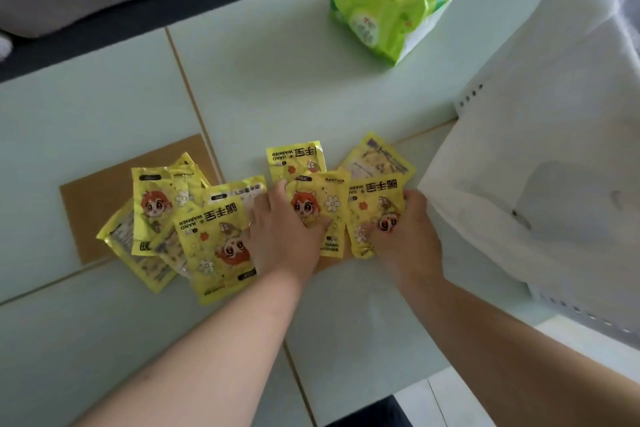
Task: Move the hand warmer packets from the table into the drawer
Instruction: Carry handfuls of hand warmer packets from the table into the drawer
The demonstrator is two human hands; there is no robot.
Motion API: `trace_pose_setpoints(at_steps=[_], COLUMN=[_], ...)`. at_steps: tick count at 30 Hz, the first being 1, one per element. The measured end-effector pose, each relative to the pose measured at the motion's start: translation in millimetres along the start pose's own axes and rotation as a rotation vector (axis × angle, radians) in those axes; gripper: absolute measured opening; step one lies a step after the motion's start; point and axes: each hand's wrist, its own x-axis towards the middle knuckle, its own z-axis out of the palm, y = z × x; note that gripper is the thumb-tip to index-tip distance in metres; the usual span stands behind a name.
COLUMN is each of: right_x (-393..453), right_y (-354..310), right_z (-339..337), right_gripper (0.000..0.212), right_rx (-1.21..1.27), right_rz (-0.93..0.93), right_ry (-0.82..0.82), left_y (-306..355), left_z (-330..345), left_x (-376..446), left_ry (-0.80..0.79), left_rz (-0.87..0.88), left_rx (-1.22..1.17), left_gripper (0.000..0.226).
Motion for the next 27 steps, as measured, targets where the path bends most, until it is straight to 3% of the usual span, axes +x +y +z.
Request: trace_pose_setpoints(at_steps=[3, 6, 9, 11, 15, 17, 22, 27], right_x=[3.7, 6.4, 11.4, 14.4, 22.3, 25.0, 32.5, 38.7], right_y=[-1.5, -2.7, -12.6, -19.3, -33.4, -38.9, -50.7, -49.2], right_z=[2.2, -3.3, -10.7, -18.1, -12.3, -3.4, 3.8, 0.4], right_gripper=[0.041, 0.036, 0.046, 0.027, 0.018, 0.031, 0.039, 0.04], right_rx=[0.015, 0.171, 0.283, 0.277, 0.32, 0.273, 0.196, 0.256], right_rz=[0.017, 0.058, 0.124, 0.164, 0.157, 0.11, 0.082, 0.082], right_ry=[-0.097, -0.113, -0.077, -0.103, -0.004, 0.06, 0.075, 0.062], left_y=[3.4, 4.3, 11.2, 11.3, 13.4, 20.0, 31.5, 34.7], left_z=[2.4, -7.7, -22.5, -22.4, -12.2, -7.4, 1.8, 2.3], left_x=[-1.3, -0.4, 8.5, 20.3, 36.9, 33.7, 30.3, 31.8], left_ry=[-0.011, 0.003, 0.004, 0.049, 0.161, 0.159, 0.115, 0.102], left_rz=[-0.02, -0.02, -0.08, -0.115, -0.185, -0.2, -0.177, -0.137], left_rx=[-0.039, -0.151, -0.322, -0.383, -0.349, -0.275, -0.22, -0.397], left_gripper=[0.07, 0.035, 0.033, 0.03, 0.028, 0.029, 0.029, 0.022])
